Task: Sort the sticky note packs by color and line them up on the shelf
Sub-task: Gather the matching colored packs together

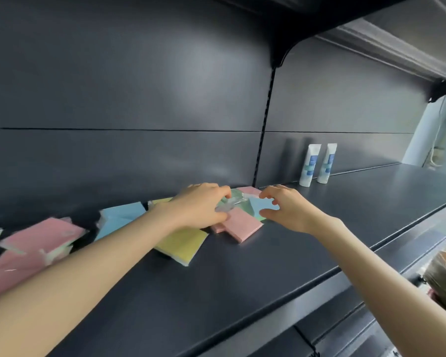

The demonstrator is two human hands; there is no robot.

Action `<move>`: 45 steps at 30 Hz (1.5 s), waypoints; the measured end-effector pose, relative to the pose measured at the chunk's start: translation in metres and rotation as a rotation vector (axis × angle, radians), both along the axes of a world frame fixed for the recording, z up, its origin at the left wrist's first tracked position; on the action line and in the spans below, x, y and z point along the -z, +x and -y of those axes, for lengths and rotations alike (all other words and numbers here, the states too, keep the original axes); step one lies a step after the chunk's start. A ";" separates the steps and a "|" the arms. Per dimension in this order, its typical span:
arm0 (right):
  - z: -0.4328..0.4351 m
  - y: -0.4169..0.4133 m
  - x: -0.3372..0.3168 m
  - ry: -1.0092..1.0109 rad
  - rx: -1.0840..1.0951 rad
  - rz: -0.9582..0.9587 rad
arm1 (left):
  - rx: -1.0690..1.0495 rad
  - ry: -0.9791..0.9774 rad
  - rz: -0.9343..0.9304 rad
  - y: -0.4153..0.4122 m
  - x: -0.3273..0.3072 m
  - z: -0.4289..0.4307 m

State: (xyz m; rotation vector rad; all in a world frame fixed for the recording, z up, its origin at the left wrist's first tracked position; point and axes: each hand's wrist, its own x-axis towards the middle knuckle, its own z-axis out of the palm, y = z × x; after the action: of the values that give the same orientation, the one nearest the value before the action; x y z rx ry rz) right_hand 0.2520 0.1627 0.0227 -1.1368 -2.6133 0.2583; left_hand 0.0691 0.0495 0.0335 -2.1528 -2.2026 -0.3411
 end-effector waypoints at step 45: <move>-0.133 -0.014 0.032 -0.647 -0.437 -0.722 | -0.566 0.610 0.948 0.045 0.040 -0.067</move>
State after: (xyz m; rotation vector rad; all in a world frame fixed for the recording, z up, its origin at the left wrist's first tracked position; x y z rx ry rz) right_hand 0.2377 0.2955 -0.0096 -0.4348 -2.0946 1.3878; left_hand 0.1142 0.1167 -0.0064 -1.0463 -2.4219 -1.9529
